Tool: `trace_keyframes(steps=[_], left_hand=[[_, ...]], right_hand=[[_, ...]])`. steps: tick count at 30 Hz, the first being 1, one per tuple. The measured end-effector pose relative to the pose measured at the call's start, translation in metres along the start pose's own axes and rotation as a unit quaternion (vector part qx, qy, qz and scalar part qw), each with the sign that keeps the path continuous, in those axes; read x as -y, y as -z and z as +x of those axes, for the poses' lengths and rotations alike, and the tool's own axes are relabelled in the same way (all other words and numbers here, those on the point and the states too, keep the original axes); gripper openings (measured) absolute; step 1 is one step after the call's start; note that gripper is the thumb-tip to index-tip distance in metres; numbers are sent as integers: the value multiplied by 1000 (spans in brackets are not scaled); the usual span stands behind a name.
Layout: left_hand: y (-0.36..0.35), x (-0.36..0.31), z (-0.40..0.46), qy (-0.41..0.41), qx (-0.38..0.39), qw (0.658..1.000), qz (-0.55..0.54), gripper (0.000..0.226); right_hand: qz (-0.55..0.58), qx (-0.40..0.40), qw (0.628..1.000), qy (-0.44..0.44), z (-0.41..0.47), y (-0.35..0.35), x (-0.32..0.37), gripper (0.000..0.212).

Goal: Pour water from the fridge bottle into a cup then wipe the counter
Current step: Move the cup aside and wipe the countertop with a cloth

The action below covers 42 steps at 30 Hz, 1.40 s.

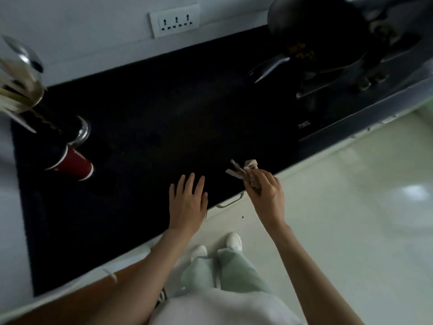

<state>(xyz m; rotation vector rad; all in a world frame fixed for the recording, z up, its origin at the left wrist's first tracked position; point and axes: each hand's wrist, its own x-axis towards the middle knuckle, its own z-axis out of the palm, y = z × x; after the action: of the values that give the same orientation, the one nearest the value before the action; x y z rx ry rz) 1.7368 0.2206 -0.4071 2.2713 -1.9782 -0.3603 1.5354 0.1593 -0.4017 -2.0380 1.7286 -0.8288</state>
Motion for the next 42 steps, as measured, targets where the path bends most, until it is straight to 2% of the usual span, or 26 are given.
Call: trace_keyframes(steps=[3,10,17,24,34,42], left_hand=[[3,-13,4,-70,-2,998,-2,52],[6,-77,16,-201,-18,979,-20,49],[-3,-187,16,-321,-40,946,-18,44],[-24,-329,-9,-414,-70,907,-35,42],[-45,-510,-34,-453,-49,889,-36,51],[-67,-624,26,-462,-43,885,-39,55]], right_hand=[[-25,-56,997,-46,-23,30,-11,37],[-95,-133,976,-143,-78,104,-54,37],[-138,-258,931,-219,-127,182,-107,33],[-167,-328,895,-254,-178,270,-181,33],[-193,-356,868,-286,-201,374,-273,30],[-185,-341,876,-285,-139,424,-364,31]])
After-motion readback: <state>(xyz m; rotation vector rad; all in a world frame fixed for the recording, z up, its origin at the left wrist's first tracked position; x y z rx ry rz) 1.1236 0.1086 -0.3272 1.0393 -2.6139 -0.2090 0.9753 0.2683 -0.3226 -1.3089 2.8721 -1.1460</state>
